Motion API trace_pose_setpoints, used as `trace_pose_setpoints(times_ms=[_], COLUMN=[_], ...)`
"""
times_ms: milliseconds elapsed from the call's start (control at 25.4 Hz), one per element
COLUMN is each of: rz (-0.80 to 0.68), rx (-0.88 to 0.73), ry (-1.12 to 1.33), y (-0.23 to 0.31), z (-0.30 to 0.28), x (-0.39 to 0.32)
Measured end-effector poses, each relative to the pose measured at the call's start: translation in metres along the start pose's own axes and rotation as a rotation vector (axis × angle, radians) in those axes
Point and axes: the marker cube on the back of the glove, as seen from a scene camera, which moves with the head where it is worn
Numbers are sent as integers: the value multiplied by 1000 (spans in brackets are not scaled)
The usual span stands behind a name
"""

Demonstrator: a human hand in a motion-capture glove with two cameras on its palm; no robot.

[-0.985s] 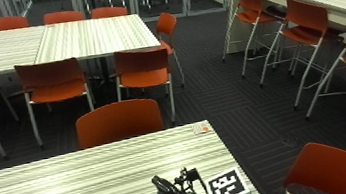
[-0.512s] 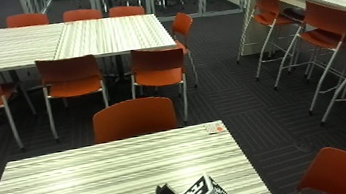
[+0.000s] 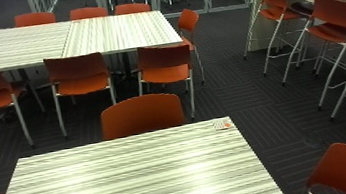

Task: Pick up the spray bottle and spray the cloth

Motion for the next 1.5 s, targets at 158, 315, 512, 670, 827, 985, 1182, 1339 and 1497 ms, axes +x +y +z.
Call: trace_pose_setpoints(times_ms=[158, 315, 512, 670, 827, 985, 1182, 1339, 1497], rz=[137, 209, 235, 237, 212, 146, -4, -123, -232], rx=[-102, -181, -253, -243, -209, -169, -86, -17, 43], ry=[14, 73, 84, 58, 26, -69, -250, -418, -587], y=[-8, -12, -15, -15, -15, -10, 4, 16, 27], z=[18, 31, 37, 34, 27, 15, -10, -28, -44], x=[18, 33, 39, 38, 36, 29, 9, -1, -6])
